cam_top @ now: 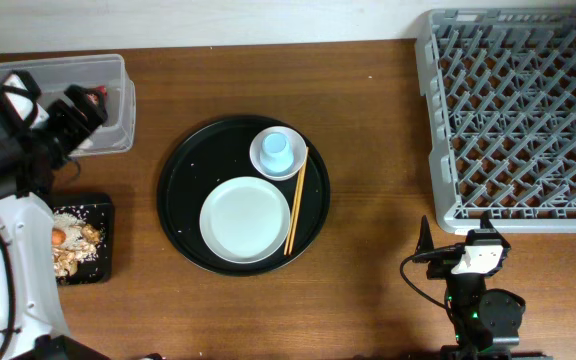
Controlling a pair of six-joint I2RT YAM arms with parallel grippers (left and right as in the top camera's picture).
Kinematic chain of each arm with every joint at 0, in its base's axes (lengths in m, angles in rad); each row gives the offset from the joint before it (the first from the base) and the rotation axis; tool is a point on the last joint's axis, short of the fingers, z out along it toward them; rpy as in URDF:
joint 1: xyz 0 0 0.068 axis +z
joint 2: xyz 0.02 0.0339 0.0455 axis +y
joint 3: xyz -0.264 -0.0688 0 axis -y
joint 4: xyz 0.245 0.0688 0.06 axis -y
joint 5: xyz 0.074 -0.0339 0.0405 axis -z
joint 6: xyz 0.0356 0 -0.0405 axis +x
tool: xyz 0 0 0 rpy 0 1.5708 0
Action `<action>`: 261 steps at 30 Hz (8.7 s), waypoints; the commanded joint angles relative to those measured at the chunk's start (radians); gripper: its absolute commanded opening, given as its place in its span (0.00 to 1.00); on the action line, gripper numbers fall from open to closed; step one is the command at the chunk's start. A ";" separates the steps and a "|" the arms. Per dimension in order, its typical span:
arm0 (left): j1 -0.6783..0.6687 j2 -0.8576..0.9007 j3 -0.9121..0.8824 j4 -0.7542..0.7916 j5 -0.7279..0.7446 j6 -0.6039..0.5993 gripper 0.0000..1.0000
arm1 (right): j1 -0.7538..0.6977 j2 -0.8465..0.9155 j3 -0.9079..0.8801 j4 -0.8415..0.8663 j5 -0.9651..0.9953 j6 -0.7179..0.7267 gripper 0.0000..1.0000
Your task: Sort waste into correct bins and load items into the dishwasher rack
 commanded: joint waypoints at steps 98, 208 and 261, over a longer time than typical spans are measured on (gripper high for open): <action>-0.180 0.023 -0.183 -0.287 -0.158 0.079 0.99 | 0.008 0.822 0.875 0.530 -1.310 0.275 0.98; -0.180 0.023 -0.183 -0.287 -0.158 0.079 0.99 | -0.571 1.822 1.644 -0.617 -0.053 0.274 0.74; -0.180 0.023 -0.183 -0.287 -0.158 0.079 0.99 | 0.695 2.172 1.681 -0.501 -0.059 0.335 0.80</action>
